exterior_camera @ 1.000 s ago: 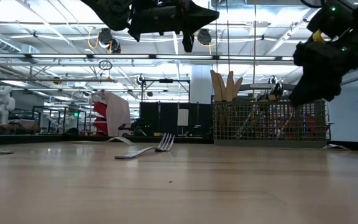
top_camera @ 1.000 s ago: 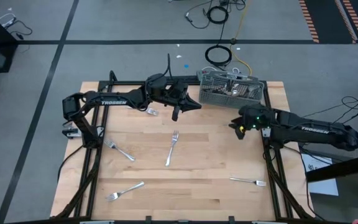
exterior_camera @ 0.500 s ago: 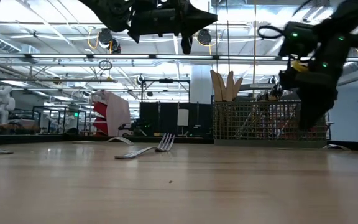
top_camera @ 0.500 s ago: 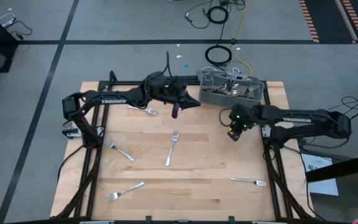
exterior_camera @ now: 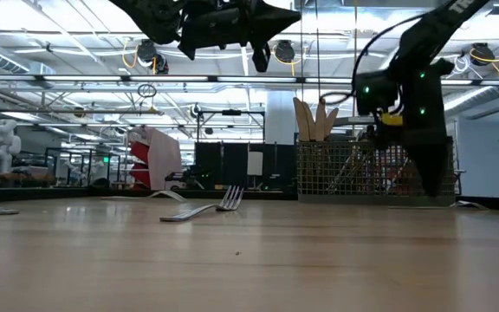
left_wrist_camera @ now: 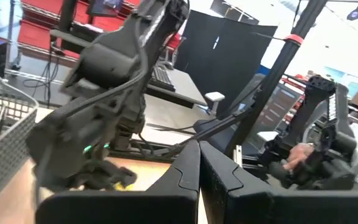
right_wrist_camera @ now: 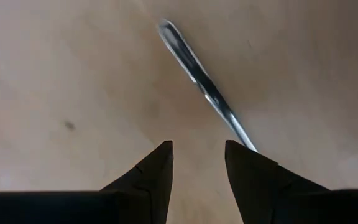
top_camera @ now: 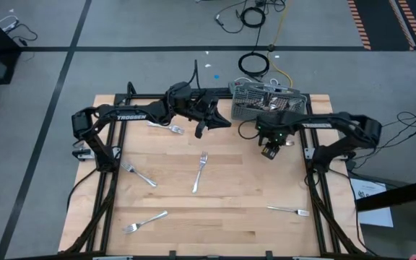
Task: Sort silverware
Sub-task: Put the silver spoon into the silverware basket
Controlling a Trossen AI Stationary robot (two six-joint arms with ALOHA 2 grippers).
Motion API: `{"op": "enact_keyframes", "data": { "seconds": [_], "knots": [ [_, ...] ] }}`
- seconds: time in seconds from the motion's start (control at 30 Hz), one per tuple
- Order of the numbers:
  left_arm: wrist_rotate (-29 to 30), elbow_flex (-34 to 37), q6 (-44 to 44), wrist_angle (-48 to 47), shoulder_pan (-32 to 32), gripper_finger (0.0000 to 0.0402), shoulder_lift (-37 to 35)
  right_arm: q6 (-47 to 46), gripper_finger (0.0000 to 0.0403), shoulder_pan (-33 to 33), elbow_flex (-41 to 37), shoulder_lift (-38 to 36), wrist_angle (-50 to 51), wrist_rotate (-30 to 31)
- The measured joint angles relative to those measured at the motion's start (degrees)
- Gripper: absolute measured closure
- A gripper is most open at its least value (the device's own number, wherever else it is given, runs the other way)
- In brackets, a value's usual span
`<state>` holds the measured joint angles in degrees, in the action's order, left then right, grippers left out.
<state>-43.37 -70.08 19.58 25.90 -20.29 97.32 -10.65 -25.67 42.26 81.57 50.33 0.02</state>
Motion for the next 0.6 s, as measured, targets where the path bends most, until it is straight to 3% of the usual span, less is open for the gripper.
{"op": "enact_keyframes", "data": {
  "seconds": [0.27, 0.6],
  "knots": [
    [-0.19, 0.00, 1.07, 0.05, -0.04, 0.0396, 0.00, 0.30, 0.0264, -2.75, 0.00, 5.91, 0.14, 0.20],
    [-1.47, 0.00, 1.12, 0.07, -0.02, 0.0396, 0.00, -0.60, 0.0264, -4.49, -0.02, 6.19, 0.32, 1.61]
  ]
}}
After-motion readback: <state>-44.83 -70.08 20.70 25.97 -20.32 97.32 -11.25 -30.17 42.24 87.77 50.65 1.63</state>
